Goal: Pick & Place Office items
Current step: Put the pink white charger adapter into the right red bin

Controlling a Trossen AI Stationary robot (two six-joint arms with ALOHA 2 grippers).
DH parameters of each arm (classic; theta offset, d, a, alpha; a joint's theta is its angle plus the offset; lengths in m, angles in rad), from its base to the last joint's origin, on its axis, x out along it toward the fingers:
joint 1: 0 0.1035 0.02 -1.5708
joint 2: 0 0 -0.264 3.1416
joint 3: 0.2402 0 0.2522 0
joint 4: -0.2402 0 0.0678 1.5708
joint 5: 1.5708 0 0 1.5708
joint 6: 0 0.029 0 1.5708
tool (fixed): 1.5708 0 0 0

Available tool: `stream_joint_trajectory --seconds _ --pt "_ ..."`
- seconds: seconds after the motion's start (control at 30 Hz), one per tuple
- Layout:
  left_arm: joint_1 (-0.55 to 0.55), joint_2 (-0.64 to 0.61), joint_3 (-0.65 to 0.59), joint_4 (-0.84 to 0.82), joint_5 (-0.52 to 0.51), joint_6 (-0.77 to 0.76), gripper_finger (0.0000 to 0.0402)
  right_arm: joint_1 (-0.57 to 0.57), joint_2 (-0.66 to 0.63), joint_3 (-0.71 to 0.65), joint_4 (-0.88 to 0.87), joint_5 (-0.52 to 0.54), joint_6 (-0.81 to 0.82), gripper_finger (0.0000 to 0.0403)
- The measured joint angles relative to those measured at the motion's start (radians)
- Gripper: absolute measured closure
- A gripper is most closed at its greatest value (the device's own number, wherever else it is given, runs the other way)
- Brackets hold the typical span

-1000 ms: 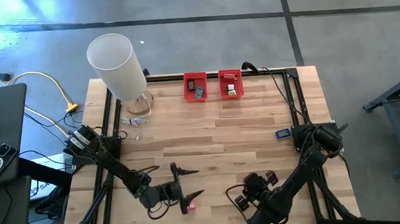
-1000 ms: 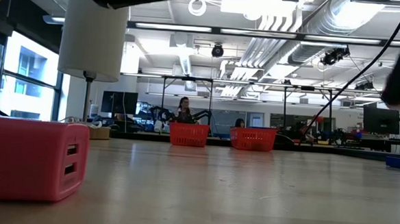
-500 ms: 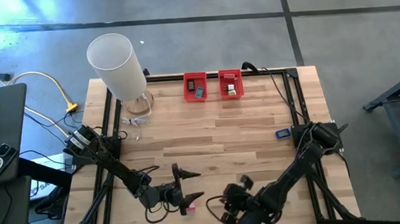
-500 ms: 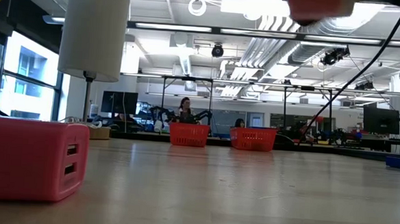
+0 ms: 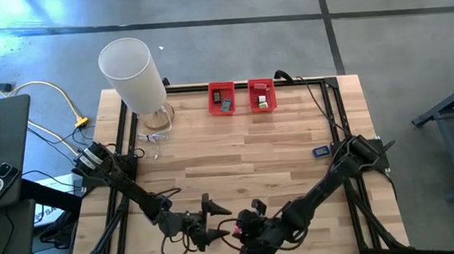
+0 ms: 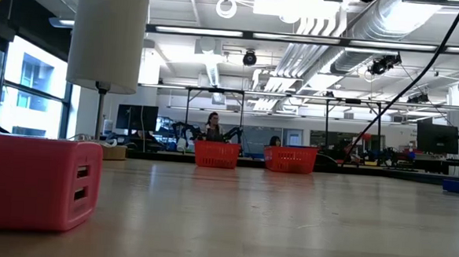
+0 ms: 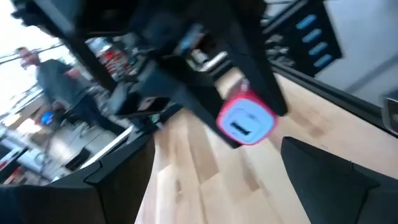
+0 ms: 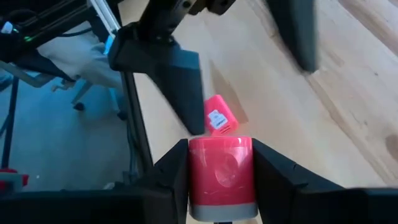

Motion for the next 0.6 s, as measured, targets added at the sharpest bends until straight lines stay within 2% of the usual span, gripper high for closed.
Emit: stream_joint_trajectory --seconds 0.13,0.3,0.5,0.6 --pt "0.001 0.0 0.0 -0.017 0.066 0.02 0.0062 -0.017 0.0 0.0 0.003 -0.024 -0.021 0.0282" --pt "0.004 0.0 0.0 -0.017 0.069 0.037 0.0062 -0.039 0.0 0.0 0.031 -0.054 -0.054 0.0281" --pt "0.024 0.0 0.0 -0.021 0.127 0.038 0.0062 -0.068 0.0 0.0 0.076 -0.101 -0.102 0.0282" --pt "0.028 0.0 0.0 -0.02 0.128 0.0 0.0062 -0.077 0.0 -0.002 0.083 -0.117 -0.112 0.0282"
